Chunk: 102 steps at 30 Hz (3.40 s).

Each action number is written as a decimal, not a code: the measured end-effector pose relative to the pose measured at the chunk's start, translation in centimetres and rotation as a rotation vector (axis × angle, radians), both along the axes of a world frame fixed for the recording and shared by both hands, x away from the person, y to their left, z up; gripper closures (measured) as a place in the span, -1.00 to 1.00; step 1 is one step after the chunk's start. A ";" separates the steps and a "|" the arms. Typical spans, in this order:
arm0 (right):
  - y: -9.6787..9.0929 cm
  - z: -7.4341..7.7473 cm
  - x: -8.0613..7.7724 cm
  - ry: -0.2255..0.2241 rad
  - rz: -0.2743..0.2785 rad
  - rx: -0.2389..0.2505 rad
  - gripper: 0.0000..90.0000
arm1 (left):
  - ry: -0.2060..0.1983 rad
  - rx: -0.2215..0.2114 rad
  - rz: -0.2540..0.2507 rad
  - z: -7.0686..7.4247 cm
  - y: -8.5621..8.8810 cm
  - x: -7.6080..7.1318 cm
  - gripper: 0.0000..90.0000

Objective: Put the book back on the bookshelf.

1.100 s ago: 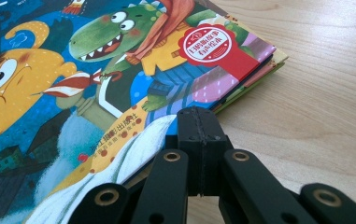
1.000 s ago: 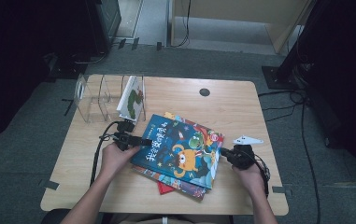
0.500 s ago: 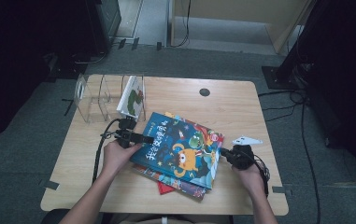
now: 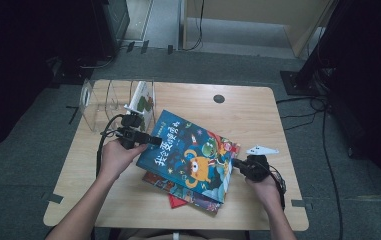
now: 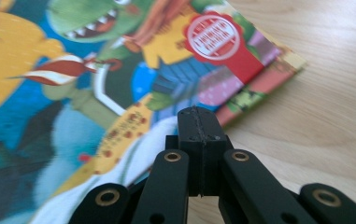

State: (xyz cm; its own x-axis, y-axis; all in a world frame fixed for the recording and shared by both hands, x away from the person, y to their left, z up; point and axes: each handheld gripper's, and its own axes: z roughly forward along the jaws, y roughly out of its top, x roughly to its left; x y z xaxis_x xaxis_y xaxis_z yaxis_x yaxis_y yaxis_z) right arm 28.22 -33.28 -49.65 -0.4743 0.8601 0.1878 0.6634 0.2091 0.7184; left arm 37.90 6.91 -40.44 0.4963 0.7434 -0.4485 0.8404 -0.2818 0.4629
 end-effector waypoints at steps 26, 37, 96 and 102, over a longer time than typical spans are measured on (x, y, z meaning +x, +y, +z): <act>4.1 -0.5 0.3 -0.071 0.153 0.000 1.00 | 0.110 -0.052 -0.082 4.5 0.3 1.3 0.39; 5.2 -0.8 0.7 -0.078 0.161 0.030 0.97 | 0.164 -0.042 -0.131 6.6 -0.5 2.1 0.49; 8.2 -0.9 0.9 -0.178 0.288 -0.078 0.05 | 0.142 0.284 -0.222 17.7 -0.8 2.7 0.85; 8.2 -1.0 1.1 -0.174 0.288 -0.072 -0.04 | 0.146 0.280 -0.202 18.3 0.2 2.6 0.85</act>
